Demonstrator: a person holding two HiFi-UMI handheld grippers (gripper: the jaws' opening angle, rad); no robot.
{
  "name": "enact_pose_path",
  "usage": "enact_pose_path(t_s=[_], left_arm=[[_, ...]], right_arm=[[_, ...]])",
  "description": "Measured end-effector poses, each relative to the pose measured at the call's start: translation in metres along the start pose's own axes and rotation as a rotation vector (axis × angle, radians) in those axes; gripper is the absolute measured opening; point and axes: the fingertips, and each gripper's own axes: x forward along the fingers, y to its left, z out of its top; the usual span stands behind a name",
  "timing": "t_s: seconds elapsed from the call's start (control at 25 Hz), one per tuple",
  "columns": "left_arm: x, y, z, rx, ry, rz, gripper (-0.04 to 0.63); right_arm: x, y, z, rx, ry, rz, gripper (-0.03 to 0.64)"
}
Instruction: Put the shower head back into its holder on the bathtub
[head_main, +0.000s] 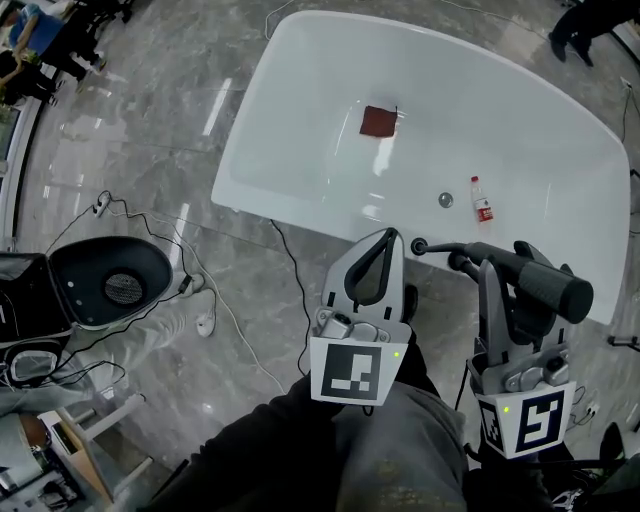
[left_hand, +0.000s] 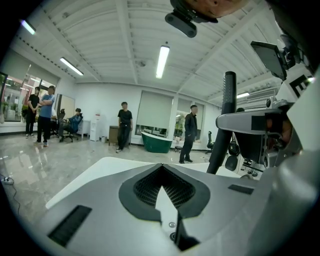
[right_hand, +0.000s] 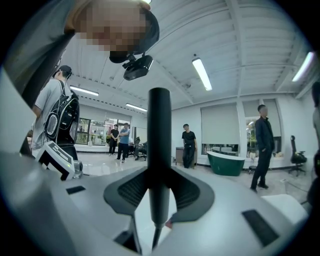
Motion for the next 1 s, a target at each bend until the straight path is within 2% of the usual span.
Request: enact_pose_path(t_s=[1.0], left_arm=[[0.020,0.019,-0.054,-0.009,0.090,-0.018,0.003]], right_arm=[[0.017,0.002,-0.081,0.068,0.102,-0.039,0.143]])
